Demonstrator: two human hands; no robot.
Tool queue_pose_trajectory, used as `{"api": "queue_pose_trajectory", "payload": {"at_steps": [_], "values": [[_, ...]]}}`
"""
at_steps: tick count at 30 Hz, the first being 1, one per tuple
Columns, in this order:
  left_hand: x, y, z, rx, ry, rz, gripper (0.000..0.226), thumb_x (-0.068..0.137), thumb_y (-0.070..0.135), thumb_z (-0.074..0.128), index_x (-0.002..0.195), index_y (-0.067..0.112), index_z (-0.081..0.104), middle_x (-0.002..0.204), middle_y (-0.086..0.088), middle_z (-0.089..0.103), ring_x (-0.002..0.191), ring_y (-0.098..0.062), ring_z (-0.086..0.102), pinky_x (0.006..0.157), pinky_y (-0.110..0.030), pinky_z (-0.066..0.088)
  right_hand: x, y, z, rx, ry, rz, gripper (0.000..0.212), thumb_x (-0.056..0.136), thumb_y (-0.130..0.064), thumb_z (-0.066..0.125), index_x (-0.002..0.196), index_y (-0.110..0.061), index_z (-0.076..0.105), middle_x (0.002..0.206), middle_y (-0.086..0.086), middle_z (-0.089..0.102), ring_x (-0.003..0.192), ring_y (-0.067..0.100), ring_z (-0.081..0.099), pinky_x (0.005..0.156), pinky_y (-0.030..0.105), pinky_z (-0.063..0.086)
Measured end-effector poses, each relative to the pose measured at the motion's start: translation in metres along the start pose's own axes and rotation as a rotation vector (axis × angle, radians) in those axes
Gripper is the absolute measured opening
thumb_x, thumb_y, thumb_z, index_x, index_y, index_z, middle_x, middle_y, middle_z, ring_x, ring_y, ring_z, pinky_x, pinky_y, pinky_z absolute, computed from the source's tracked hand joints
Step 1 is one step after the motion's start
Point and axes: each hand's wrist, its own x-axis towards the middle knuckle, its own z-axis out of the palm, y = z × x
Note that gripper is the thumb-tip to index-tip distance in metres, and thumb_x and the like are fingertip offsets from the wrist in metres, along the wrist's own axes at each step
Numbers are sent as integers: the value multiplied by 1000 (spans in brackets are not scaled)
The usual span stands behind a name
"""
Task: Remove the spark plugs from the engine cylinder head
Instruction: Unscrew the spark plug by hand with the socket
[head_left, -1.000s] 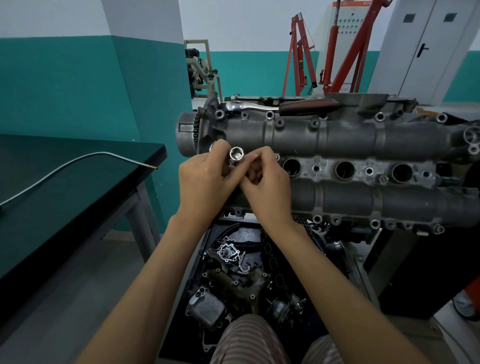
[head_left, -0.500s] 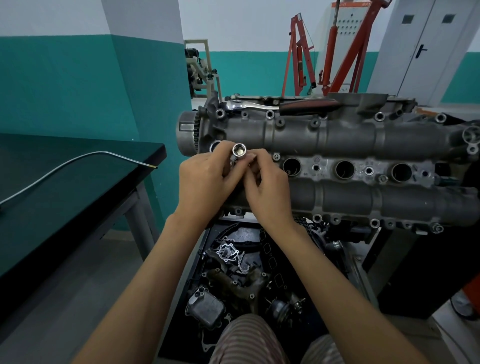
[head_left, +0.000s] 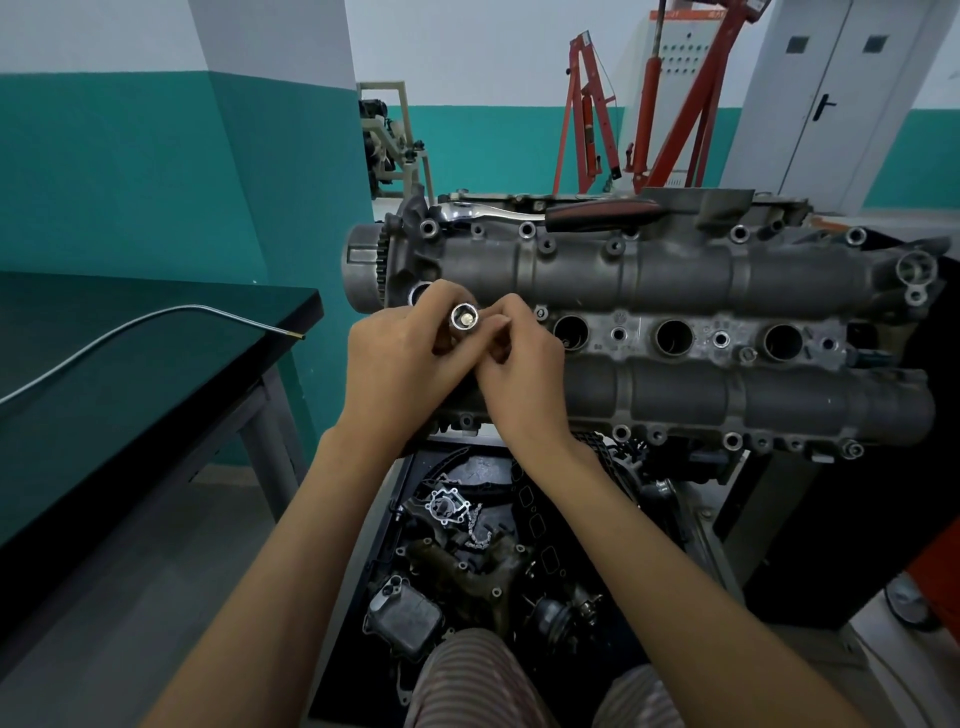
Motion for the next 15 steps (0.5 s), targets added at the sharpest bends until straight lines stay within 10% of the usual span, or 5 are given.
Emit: {"api": "queue_pose_trajectory", "payload": {"at_steps": [4, 10, 15], "values": [[-1, -2, -5, 10, -68, 62, 27, 88, 28, 56, 102, 9, 68, 54, 1, 58, 47, -18, 55, 46, -37, 46, -2, -2, -2, 52, -7, -21, 11, 87, -7, 55, 88, -18, 55, 65, -16, 52, 60, -4, 51, 56, 11, 37], [1, -1, -1, 23, -1, -25, 32, 87, 30, 63, 75, 1, 60, 47, -3, 49, 41, -18, 45, 40, -33, 40, -1, -5, -1, -18, -31, -76, 16, 90, -7, 51, 105, -10, 57, 84, 2, 65, 76, 16, 60, 68, 39, 49], [1, 1, 4, 43, 51, -39, 41, 86, 35, 62, 66, 1, 52, 46, -6, 50, 39, -21, 46, 38, -34, 39, 0, -2, 1, 1, 30, -25, 14, 84, -13, 63, 92, -13, 51, 63, -10, 53, 58, 4, 50, 57, 28, 46]]}}
